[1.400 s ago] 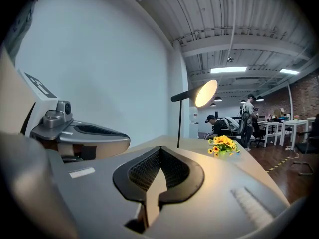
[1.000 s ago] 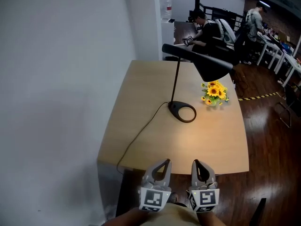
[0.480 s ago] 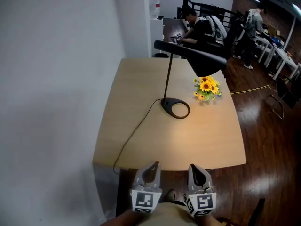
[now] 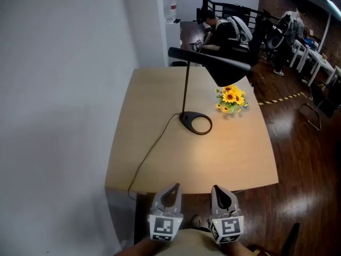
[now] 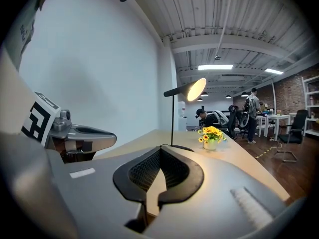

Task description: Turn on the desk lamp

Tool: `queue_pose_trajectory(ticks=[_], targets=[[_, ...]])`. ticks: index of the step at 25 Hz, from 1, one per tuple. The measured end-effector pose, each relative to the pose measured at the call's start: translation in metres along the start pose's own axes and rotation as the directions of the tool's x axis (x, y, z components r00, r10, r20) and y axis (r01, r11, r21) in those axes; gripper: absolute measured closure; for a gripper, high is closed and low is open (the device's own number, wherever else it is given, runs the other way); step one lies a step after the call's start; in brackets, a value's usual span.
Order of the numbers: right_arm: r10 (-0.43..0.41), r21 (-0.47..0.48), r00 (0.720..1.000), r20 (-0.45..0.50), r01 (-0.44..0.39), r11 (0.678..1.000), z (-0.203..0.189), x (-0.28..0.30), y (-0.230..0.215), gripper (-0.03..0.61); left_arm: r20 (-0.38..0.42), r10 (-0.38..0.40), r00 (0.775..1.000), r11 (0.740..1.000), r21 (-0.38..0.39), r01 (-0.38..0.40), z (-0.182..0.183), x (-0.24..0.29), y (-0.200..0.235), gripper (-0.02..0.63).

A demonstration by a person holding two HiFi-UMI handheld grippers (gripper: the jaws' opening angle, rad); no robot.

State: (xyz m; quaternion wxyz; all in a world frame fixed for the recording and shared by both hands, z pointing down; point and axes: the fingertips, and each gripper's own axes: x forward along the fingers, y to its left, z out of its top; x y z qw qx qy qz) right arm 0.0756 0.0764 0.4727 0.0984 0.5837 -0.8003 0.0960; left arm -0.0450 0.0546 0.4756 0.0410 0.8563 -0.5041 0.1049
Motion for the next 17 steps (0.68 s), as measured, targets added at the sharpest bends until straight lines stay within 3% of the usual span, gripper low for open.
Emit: queue_pose_trajectory(ticks=[17], targets=[[0.016, -0.005, 1.0, -0.01, -0.016, 1.0, -0.0038, -0.0025, -0.0045, 0.583, 0.007, 0.019, 1.0, 1.0, 0.0, -0.019, 0.001, -0.0051, -0.0058, 0.62]])
